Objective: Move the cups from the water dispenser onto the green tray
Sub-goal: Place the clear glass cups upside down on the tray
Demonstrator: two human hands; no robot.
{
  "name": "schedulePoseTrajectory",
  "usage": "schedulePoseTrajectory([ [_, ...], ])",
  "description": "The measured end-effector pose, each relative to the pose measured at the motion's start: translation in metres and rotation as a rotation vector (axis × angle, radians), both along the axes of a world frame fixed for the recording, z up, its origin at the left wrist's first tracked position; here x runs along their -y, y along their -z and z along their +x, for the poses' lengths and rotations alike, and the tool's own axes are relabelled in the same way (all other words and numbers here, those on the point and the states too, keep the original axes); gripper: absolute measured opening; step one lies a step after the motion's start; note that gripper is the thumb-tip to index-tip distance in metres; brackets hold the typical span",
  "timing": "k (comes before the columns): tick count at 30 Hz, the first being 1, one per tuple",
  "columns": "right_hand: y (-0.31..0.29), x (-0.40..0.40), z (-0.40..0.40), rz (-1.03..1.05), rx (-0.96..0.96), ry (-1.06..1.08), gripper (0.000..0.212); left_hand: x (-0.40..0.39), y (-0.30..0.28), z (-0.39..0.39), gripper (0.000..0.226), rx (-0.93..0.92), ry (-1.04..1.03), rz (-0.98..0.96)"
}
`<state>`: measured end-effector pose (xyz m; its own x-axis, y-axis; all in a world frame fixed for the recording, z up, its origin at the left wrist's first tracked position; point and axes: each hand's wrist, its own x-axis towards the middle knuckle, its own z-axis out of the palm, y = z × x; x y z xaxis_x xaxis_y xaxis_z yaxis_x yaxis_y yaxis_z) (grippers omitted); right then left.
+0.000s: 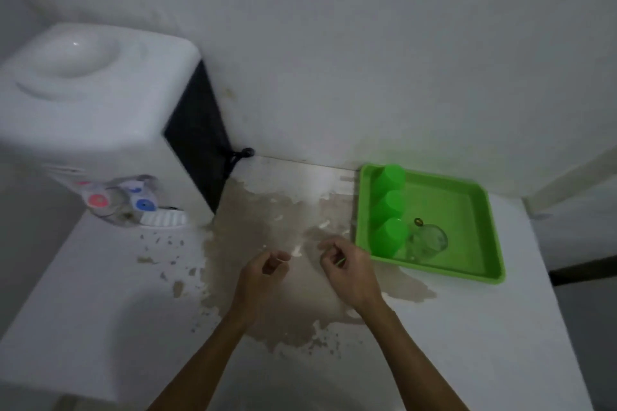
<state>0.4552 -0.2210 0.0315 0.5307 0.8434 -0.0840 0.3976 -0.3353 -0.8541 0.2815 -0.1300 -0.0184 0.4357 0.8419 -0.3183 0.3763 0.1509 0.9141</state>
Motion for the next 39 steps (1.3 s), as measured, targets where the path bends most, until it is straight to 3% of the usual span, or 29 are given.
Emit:
schedulePoseTrajectory([
  [10,0.011,-0.114,-0.156,-0.108,-0.048,-0.205,0.019,-0.083,0.001,-0.19,0.02,-0.084,-0.182,0.057],
  [19,0.032,-0.214,-0.256,-0.178,-0.051,-0.251,0.014,-0.151,0.015,-0.299,0.024,-0.105,-0.32,0.062],
  [24,0.039,-0.253,-0.275,-0.303,-0.037,-0.23,0.023,-0.19,0.022,-0.305,0.026,-0.074,-0.306,0.074],
  [28,0.041,-0.269,-0.281,-0.347,-0.023,-0.235,0.026,-0.22,0.029,-0.286,0.057,-0.051,-0.274,0.136],
  [32,0.044,-0.276,-0.286,-0.365,-0.029,-0.244,0.017,-0.249,0.031,-0.267,0.075,0.074,-0.153,0.148],
  [39,0.05,-0.281,-0.283,-0.404,-0.091,-0.267,0.031,-0.273,0.037,-0.26,0.087,-0.065,-0.067,0.271],
])
